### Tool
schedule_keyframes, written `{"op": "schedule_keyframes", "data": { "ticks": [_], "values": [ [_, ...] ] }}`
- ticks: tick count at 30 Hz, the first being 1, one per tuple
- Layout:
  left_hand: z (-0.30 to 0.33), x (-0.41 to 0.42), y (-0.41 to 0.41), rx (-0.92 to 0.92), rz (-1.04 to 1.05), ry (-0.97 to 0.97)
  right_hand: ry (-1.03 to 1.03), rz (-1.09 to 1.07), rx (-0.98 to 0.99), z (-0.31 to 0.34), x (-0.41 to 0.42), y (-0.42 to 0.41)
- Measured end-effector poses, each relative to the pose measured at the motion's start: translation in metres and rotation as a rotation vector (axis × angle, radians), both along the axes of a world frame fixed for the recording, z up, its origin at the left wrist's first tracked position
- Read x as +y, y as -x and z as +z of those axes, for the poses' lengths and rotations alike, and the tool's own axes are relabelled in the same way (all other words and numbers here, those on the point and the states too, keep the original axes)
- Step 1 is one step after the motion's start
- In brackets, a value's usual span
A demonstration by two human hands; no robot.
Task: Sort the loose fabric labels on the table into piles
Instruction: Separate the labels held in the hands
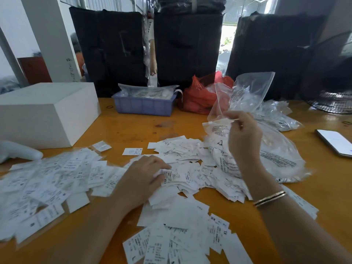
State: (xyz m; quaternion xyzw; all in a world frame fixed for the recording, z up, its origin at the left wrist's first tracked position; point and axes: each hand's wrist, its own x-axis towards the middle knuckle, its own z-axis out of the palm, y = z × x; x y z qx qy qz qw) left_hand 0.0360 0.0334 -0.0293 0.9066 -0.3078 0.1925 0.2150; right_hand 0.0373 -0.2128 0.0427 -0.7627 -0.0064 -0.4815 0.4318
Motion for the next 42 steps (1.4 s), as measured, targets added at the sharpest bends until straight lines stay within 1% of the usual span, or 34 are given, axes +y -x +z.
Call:
{"op": "schedule_keyframes", "data": {
  "ticks": [1, 2, 4, 6, 8, 9, 12, 15, 18, 20, 22, 24, 25, 26, 29, 31, 33, 36, 38, 39, 40, 42],
  "values": [
    [0.0, 0.0, -0.001, 0.007, -0.025, 0.02, 0.006, -0.06, 0.065, 0.003, -0.014, -0.002],
    [0.0, 0.0, -0.001, 0.007, -0.041, 0.028, 0.019, -0.121, 0.185, 0.002, -0.027, -0.005],
    [0.001, 0.0, -0.002, -0.005, -0.053, 0.013, 0.137, -0.231, 0.516, -0.006, -0.052, -0.013],
    [0.0, 0.0, -0.002, 0.001, -0.045, -0.007, 0.278, -0.258, 0.813, -0.017, -0.065, -0.018],
    [-0.003, 0.0, -0.003, 0.025, -0.032, -0.037, 0.344, -0.25, 1.006, -0.025, -0.065, -0.02],
    [-0.004, 0.0, -0.003, 0.034, -0.03, -0.042, 0.359, -0.255, 1.048, -0.028, -0.063, -0.021],
    [-0.003, -0.001, -0.001, 0.037, -0.042, 0.012, 0.352, -0.313, 1.014, -0.033, -0.06, -0.022],
    [-0.001, -0.002, -0.001, 0.035, -0.026, 0.064, 0.269, -0.33, 0.962, -0.033, -0.058, -0.023],
    [-0.001, -0.002, -0.002, 0.057, -0.007, 0.089, 0.222, -0.346, 0.849, -0.034, -0.058, -0.022],
    [-0.001, -0.003, -0.001, 0.063, -0.002, 0.088, 0.206, -0.368, 0.672, -0.034, -0.054, -0.018],
    [0.001, -0.003, -0.001, 0.066, -0.005, 0.107, 0.195, -0.318, 0.423, -0.031, -0.041, -0.012],
    [0.003, -0.004, 0.001, 0.076, -0.009, 0.152, 0.202, -0.133, 0.192, -0.025, -0.017, -0.002],
    [0.004, -0.004, 0.002, 0.102, -0.006, 0.193, 0.207, 0.004, 0.133, -0.023, -0.002, 0.003],
    [0.005, -0.005, 0.003, 0.146, -0.001, 0.256, 0.221, 0.137, 0.128, -0.023, 0.013, 0.009],
    [0.01, -0.005, 0.007, 0.347, 0.009, 0.487, 0.257, 0.453, 0.248, -0.036, 0.052, 0.018],
    [0.012, -0.004, 0.008, 0.466, 0.004, 0.583, 0.181, 0.599, 0.314, -0.046, 0.066, 0.018],
    [0.014, -0.003, 0.008, 0.529, -0.016, 0.644, 0.089, 0.68, 0.367, -0.052, 0.071, 0.018],
    [0.014, -0.002, 0.006, 0.479, 0.003, 0.654, 0.043, 0.718, 0.394, -0.058, 0.071, 0.017],
    [0.013, -0.002, 0.005, 0.451, 0.053, 0.65, 0.032, 0.679, 0.402, -0.059, 0.071, 0.017],
    [0.012, -0.002, 0.005, 0.456, 0.086, 0.668, 0.06, 0.629, 0.404, -0.059, 0.071, 0.017],
    [0.012, -0.001, 0.005, 0.471, 0.114, 0.706, 0.127, 0.564, 0.409, -0.059, 0.07, 0.017],
    [0.013, 0.001, 0.004, 0.499, 0.147, 0.812, 0.39, 0.417, 0.433, -0.06, 0.066, 0.016]
  ]
}}
